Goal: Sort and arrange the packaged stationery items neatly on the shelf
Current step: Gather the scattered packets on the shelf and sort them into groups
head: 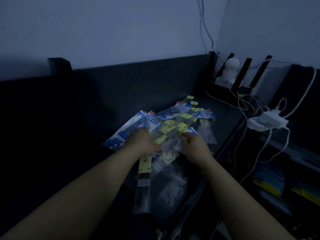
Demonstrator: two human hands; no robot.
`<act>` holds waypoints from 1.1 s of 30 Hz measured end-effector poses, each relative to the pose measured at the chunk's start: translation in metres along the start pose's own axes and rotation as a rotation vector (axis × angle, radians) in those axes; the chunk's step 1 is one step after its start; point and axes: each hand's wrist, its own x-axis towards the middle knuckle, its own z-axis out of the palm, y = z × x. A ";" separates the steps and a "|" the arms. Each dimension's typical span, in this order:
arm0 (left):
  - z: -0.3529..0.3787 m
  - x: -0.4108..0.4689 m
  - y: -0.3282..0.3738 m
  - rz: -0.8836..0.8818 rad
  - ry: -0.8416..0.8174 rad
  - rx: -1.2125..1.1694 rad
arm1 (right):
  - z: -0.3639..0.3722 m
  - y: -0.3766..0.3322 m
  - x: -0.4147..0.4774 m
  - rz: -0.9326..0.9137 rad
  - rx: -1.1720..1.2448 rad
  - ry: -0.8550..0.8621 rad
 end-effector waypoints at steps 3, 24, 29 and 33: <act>0.001 0.005 0.002 -0.004 -0.007 -0.124 | 0.006 -0.006 0.010 0.068 -0.012 0.010; -0.008 -0.022 -0.015 -0.204 -0.026 -0.391 | -0.007 -0.005 0.033 0.394 0.437 0.022; -0.014 -0.020 -0.019 -0.188 0.008 -0.479 | -0.017 -0.002 0.025 0.434 0.519 -0.020; -0.015 -0.024 -0.018 -0.234 -0.045 -0.623 | -0.021 -0.011 0.005 0.485 0.649 -0.168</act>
